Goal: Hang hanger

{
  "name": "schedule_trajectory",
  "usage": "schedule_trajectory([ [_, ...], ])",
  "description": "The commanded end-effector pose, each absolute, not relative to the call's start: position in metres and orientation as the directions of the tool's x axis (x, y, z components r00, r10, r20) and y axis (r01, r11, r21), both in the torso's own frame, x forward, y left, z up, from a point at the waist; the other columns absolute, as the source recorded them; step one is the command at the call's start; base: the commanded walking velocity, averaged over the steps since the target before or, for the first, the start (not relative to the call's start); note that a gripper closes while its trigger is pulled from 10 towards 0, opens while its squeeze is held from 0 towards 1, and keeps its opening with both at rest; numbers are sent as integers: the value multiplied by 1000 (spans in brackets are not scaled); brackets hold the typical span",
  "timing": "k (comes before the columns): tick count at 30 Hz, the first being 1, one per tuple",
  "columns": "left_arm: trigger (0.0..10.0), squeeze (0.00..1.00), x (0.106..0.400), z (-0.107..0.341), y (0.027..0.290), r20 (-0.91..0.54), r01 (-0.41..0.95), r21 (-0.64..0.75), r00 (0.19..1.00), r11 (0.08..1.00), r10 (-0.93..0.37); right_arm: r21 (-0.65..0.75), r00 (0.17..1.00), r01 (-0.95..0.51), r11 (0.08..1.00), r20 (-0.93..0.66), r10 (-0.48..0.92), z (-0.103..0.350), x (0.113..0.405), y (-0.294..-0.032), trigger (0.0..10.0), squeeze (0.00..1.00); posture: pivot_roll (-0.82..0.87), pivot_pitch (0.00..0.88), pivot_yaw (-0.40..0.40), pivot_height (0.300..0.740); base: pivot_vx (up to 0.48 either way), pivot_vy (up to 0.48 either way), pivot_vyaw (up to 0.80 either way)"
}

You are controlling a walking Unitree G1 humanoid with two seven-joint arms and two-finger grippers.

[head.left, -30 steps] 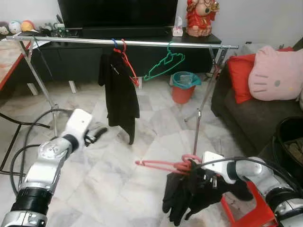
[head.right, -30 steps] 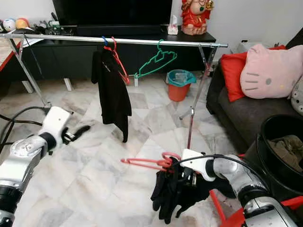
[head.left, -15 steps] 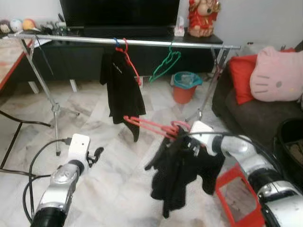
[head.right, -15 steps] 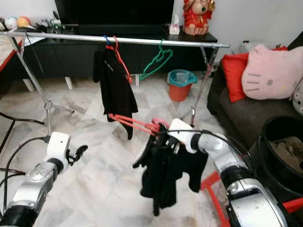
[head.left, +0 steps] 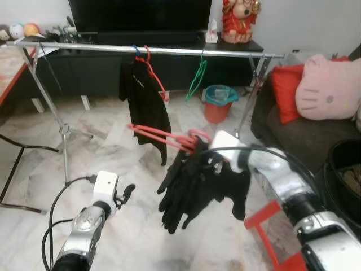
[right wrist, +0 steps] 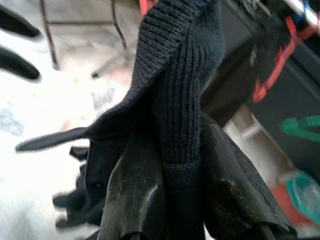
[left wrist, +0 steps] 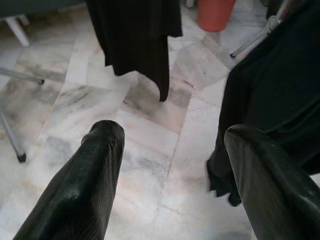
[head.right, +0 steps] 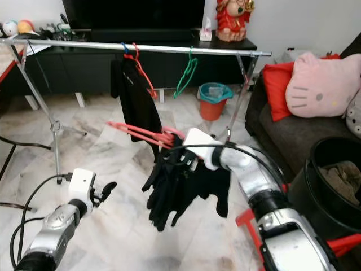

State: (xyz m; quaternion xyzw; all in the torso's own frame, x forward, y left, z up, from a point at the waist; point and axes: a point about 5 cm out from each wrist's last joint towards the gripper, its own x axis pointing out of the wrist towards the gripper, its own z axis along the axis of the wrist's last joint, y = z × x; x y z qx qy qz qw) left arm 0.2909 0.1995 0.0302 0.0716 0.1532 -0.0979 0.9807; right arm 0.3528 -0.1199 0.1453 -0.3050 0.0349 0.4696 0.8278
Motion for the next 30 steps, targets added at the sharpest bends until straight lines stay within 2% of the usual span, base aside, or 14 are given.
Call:
schedule_trajectory([
  [1, 10000, 0, 289, 25, 194, -330, 261, 139, 922, 955, -204, -493, 548, -793, 359, -318, 774, 156, 352, -114, 0, 0, -11, 0, -57, 740, 0, 0, 0],
  [9, 10000, 0, 285, 16, 189, -327, 282, 156, 919, 947, -219, -491, 463, -824, 281, -300, 834, 168, 340, -90, 0, 0, -5, 0, -69, 740, 0, 0, 0],
  [17, 10000, 0, 286, 16, 185, -326, 332, 219, 911, 918, -252, -488, 416, -840, 237, -299, 859, 173, 333, -75, 0, 0, 8, 0, -77, 740, 0, 0, 0],
  [18, 10000, 282, 286, 15, 185, -331, 338, 232, 909, 912, -253, -485, 408, -843, 232, -297, 863, 173, 332, -73, 0, 0, 8, 0, -77, 740, 0, 0, 0],
  [19, 10000, 1000, 286, 15, 186, -333, 348, 250, 907, 904, -257, -481, 400, -847, 227, -295, 868, 173, 330, -70, 0, 0, 13, 0, -74, 740, 0, 0, 0],
  [23, 10000, 1000, 285, 17, 186, -321, 380, 292, 903, 878, -285, -474, 390, -852, 223, -289, 874, 174, 329, -61, 0, 0, 17, 0, -72, 740, 0, 0, 0],
  [24, 10000, 373, 284, 17, 186, -321, 390, 292, 900, 873, -295, -475, 391, -851, 223, -290, 873, 175, 329, -59, 0, 0, 17, 0, -72, 740, 0, 0, 0],
  [25, 10000, 0, 283, 16, 186, -327, 410, 291, 892, 865, -313, -475, 390, -852, 222, -290, 874, 175, 330, -57, 0, 0, 17, 0, -72, 740, 0, 0, 0],
  [30, 10000, 0, 278, 15, 190, -362, 478, 309, 859, 822, -363, -470, 381, -856, 217, -290, 878, 174, 330, -51, 0, 0, 17, 0, -72, 740, 0, 0, 0],
])
